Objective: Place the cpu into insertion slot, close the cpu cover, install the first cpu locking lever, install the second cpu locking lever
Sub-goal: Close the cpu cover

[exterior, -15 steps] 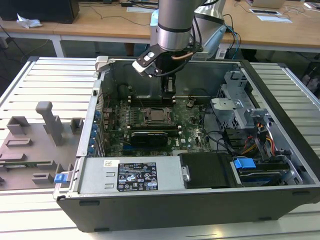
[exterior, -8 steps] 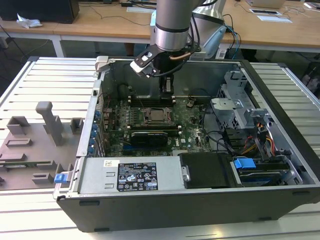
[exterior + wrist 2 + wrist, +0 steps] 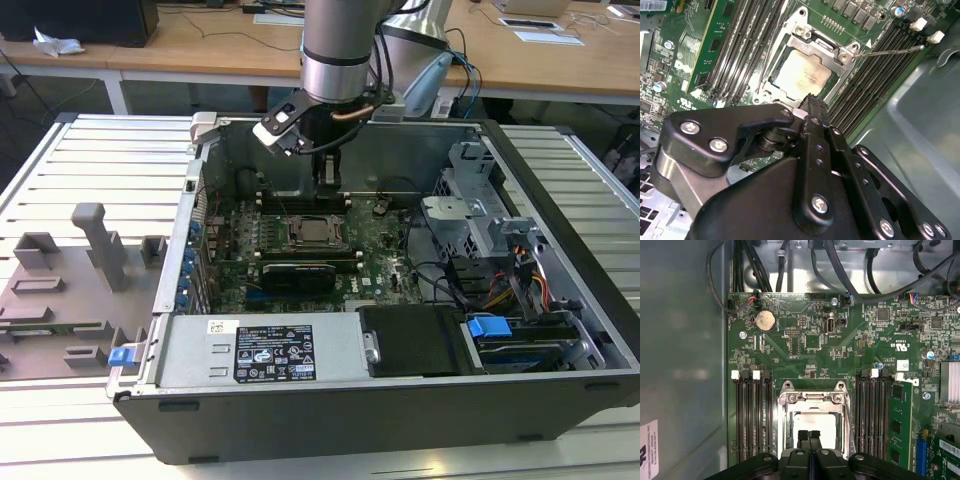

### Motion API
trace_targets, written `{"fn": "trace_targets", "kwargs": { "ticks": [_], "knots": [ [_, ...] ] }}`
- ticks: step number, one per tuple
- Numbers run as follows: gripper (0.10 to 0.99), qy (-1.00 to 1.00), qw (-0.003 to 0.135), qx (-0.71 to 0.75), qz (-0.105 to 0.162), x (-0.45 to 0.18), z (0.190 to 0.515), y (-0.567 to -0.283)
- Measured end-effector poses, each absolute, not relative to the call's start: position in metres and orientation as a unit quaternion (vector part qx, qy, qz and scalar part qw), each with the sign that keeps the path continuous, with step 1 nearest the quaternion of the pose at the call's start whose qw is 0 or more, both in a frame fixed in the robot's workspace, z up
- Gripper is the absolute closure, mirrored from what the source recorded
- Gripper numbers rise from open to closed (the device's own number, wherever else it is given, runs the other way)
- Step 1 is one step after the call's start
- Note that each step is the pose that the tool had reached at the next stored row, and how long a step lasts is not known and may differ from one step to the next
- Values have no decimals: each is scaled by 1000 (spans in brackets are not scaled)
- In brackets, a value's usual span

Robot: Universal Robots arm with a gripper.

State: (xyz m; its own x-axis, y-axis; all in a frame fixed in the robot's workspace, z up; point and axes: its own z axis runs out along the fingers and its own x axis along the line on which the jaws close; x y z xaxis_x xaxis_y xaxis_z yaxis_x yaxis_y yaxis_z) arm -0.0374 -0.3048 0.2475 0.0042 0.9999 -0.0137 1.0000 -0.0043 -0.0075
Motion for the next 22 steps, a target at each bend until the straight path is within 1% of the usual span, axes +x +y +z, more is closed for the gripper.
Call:
{"fn": "trace_targets", "kwargs": {
  "ticks": [10, 16, 22],
  "knots": [
    [980, 706, 2, 709, -7, -55, 244, -305],
    [980, 706, 2, 709, -7, -74, 221, -305],
    [980, 706, 2, 708, -7, -74, 206, -305]
  ]
}}
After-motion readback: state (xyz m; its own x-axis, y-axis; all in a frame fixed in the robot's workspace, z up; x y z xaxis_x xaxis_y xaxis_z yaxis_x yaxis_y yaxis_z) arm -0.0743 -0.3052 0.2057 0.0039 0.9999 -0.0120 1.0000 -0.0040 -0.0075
